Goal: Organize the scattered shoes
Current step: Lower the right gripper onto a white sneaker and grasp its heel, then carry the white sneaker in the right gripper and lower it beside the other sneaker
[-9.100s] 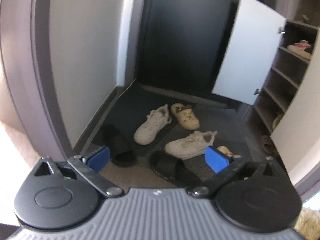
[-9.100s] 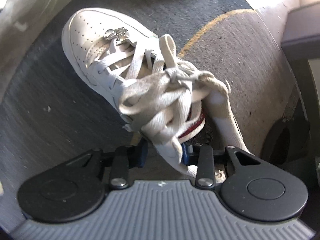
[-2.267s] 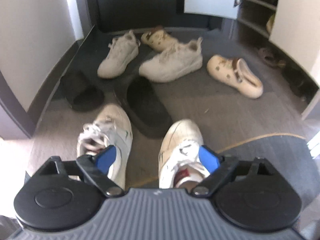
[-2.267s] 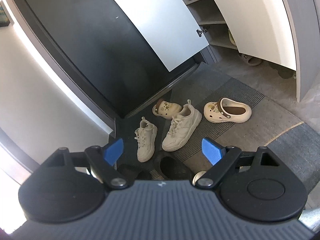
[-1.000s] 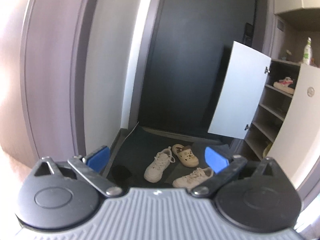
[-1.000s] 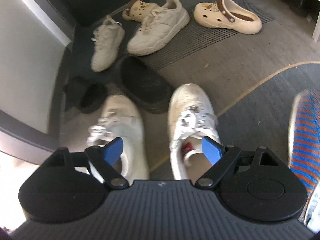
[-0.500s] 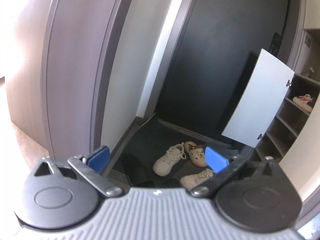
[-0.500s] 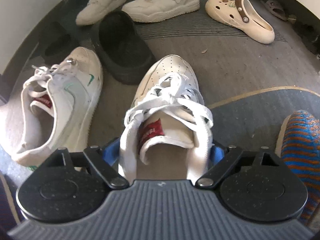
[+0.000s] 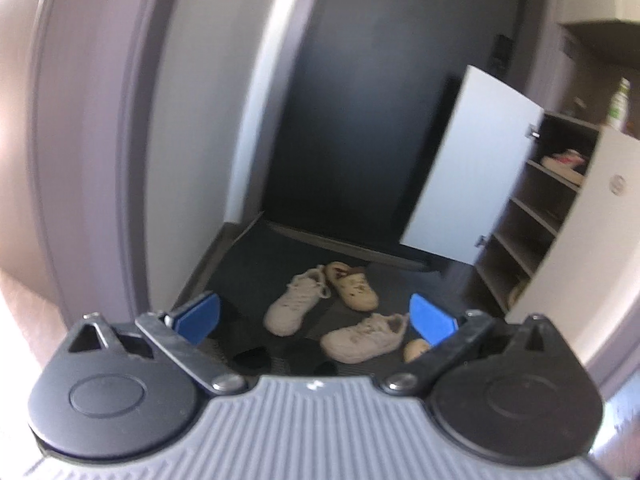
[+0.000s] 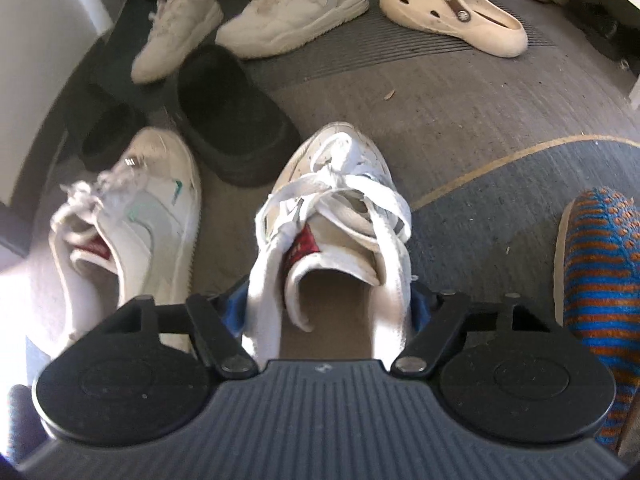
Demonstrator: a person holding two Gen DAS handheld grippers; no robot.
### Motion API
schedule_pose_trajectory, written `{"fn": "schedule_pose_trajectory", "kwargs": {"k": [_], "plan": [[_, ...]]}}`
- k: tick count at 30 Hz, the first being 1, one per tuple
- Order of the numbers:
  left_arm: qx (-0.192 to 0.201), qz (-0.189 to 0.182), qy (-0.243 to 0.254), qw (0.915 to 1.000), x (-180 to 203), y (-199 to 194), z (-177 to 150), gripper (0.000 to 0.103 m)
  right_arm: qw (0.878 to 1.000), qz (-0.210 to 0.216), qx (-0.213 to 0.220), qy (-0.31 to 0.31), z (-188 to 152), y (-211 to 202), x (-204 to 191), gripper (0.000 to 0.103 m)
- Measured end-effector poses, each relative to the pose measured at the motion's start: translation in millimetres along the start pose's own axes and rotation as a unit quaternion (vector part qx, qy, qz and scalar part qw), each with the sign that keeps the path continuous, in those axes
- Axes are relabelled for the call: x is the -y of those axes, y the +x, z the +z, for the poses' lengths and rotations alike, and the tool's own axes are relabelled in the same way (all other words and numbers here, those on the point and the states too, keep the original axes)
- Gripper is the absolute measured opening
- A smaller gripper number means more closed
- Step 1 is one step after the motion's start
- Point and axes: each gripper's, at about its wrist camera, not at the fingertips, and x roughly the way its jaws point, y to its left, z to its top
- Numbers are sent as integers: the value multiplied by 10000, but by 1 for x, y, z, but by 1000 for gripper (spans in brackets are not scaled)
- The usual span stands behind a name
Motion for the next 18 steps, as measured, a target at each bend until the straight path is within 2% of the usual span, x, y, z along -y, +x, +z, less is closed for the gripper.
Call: {"fn": "schedule_pose_trajectory", "kwargs": {"k": [6,10,13,18], "plan": [[-3,-462,176,9988,17,-15,-10,103,9976,300,378,487,4,-44,3,77],[239,-626,34,9977,14,-33,-11,103,9968,418,675,95,13,-75,-19,77],[586,-416,-227,9972,4,-48,-9,103,9931,665,868,-429,18,-98,-55,77],[569,-181,-291,9978,-8,-52,-6,103,9857,1351,817,-582,30,-98,-143,77]]}}
